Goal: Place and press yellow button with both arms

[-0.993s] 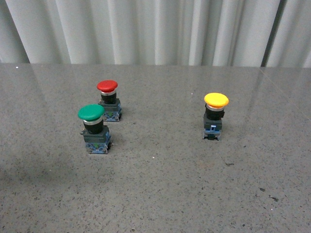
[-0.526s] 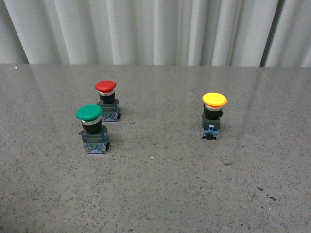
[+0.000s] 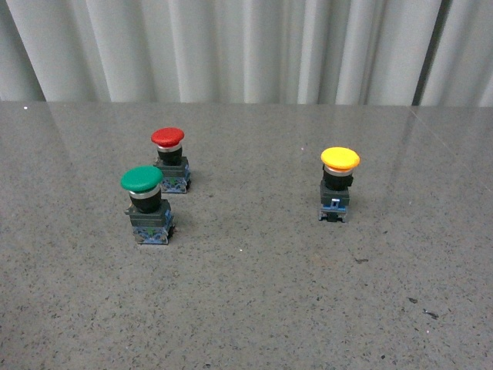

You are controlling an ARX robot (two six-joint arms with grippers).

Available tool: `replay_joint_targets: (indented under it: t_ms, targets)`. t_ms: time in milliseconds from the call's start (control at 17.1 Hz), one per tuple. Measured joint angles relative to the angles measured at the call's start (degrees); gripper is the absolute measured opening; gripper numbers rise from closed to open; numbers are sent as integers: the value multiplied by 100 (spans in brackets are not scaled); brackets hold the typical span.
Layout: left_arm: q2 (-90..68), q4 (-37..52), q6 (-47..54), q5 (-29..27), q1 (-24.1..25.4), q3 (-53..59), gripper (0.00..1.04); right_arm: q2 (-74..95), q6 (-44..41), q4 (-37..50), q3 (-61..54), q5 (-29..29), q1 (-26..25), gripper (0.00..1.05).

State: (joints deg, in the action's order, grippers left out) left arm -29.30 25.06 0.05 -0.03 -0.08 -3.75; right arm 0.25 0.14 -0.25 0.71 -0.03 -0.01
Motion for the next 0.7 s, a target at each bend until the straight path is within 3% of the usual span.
replay_joint_targets:
  t_ms: [701]
  targets:
    - [894,-492,0,2,7,297,4,0,0,0,0,0,0,98]
